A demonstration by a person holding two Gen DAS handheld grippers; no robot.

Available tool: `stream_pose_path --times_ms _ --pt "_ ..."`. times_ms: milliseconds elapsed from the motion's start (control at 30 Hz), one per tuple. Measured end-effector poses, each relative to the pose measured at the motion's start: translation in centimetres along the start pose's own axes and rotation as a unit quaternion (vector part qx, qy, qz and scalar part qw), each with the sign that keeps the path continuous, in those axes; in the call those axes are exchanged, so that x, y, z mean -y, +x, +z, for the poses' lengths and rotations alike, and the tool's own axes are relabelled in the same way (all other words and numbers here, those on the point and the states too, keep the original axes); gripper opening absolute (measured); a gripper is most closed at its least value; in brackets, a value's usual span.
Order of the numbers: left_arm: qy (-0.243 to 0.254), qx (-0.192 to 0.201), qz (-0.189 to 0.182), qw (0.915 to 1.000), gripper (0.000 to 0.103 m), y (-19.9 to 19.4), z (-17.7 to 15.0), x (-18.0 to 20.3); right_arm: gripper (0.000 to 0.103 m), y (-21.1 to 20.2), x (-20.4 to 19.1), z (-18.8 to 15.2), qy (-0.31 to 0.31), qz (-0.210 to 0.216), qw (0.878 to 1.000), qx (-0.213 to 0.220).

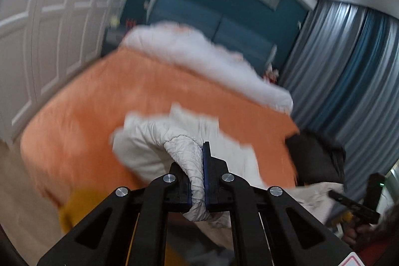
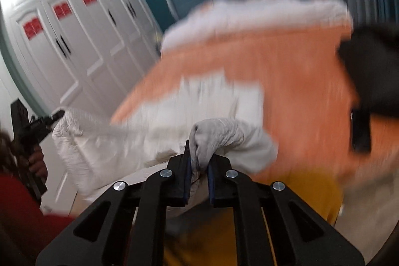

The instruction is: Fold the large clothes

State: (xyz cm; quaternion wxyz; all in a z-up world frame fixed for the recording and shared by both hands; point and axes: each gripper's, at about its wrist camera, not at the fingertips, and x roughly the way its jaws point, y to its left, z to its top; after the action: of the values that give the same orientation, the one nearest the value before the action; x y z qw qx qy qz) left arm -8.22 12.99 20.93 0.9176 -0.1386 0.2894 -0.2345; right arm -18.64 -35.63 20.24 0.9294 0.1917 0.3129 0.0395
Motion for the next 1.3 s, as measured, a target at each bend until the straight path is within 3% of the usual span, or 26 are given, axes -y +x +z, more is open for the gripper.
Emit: stream_pose_path --times_ms 100,167,233,367,567,667,700,733,800,933,967,1000,1033,1100,1167,1300 --pt "-0.031 0.028 0.037 0.9984 0.004 3.7 2.7 -1.3 0.009 2.4 2.1 4.2 0.023 -0.010 0.998 0.065" --pt "-0.054 0.020 0.063 0.9963 0.006 7.6 4.1 -2.8 0.010 5.9 4.6 6.2 0.057 -0.006 0.995 0.079" --pt "-0.056 0.001 0.083 0.9950 0.007 11.6 4.9 -3.7 0.010 9.9 5.8 7.5 0.070 -0.016 0.994 0.077" --pt "-0.028 -0.032 0.160 0.9862 0.008 21.3 5.3 -6.1 0.011 19.2 7.1 9.8 0.074 -0.052 0.994 0.061" --pt "-0.031 -0.083 0.220 0.9715 0.015 31.2 3.1 -10.2 0.016 28.6 9.8 10.3 0.137 -0.091 0.986 0.021" --pt "-0.039 -0.120 0.225 0.9662 0.017 34.6 1.0 -12.4 0.023 32.0 10.9 9.3 0.141 -0.115 0.983 -0.008" --pt "-0.038 -0.131 0.226 0.9644 0.018 35.4 0.3 -13.0 0.030 32.8 11.3 9.0 0.146 -0.122 0.982 -0.013" --pt "-0.036 -0.138 0.226 0.9636 0.018 35.9 -0.1 -13.6 0.045 32.8 11.5 8.7 0.150 -0.128 0.980 -0.012" --pt "-0.027 -0.132 0.216 0.9671 0.018 35.8 -0.6 -14.2 0.056 32.7 12.7 8.2 0.167 -0.145 0.975 0.003" --pt "-0.024 -0.100 0.176 0.9791 0.024 31.1 0.5 -13.9 0.056 29.6 14.8 6.5 0.213 -0.123 0.969 0.019" --pt "-0.019 -0.083 0.174 0.9811 0.040 29.4 0.8 -13.9 0.056 28.7 14.7 6.2 0.210 -0.121 0.970 0.023" --pt "-0.011 -0.053 0.193 0.9797 0.066 27.2 1.4 -13.8 0.056 27.5 14.5 5.8 0.197 -0.123 0.972 0.027" --pt "-0.005 -0.023 0.215 0.9763 0.074 25.1 1.7 -14.0 0.056 26.9 14.0 5.5 0.184 -0.126 0.974 0.029" --pt "0.003 0.024 0.243 0.9697 0.075 20.9 2.6 -14.8 0.056 25.3 12.3 4.9 0.137 -0.134 0.981 0.033" --pt "0.010 0.023 0.256 0.9663 0.075 19.3 3.8 -15.0 0.055 25.0 10.4 5.0 0.099 -0.126 0.986 0.036" --pt "0.039 0.011 0.213 0.9763 0.075 21.5 4.5 -11.2 0.051 28.5 3.9 6.3 -0.013 -0.101 0.995 0.017"
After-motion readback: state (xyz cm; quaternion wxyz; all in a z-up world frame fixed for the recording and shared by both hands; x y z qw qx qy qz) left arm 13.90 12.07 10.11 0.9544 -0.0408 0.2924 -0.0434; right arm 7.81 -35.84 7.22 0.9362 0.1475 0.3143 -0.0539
